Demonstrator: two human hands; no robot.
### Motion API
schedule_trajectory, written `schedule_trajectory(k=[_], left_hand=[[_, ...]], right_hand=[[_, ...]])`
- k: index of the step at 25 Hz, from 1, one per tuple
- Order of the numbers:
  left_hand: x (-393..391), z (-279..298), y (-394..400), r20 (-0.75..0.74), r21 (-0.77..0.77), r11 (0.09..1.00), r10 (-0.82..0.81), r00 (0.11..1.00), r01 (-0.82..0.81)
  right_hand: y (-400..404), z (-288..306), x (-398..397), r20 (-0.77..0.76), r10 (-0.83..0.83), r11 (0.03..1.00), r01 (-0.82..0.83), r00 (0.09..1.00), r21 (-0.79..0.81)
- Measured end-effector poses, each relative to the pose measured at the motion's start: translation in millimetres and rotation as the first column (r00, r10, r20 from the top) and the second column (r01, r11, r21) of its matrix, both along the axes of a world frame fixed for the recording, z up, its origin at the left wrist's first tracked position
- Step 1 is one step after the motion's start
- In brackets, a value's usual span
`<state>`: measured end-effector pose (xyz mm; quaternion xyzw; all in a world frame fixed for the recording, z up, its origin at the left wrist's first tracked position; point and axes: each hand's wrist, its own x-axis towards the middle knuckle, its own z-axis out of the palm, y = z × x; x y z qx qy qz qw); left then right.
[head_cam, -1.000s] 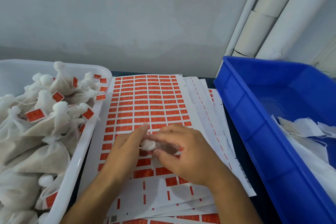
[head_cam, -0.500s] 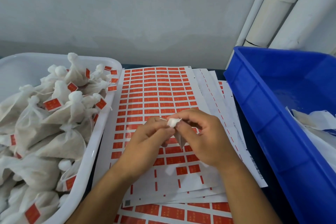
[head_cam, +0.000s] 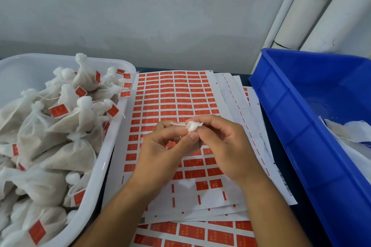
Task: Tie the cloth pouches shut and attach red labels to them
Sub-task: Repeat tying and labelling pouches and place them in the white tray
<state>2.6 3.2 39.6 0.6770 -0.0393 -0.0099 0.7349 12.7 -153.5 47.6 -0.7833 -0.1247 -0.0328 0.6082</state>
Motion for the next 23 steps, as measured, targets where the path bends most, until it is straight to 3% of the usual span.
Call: schedule_trajectory(k=[7,16,23], left_hand=[[6.8,-5.9,3.4,-0.015,0.135,0.974,0.185,0.983,-0.181],[11.2,-18.7,4.8,-0.042,0.284,0.941,0.205,0.978,-0.185],[11.1,-21.0,1.9,0.001,0.328,0.929,0.179,0.984,-0.17]], right_hand=[[7.9,-6.0,3.6,-0.08,-0.08,0.997,0.08,0.994,-0.006],[9.8,-12.0,7.0,-0.345,-0.094,0.99,0.126,0.934,0.07],[11.0,-12.8,7.5,-0.52,0.004,0.952,0.155,0.854,0.263]])
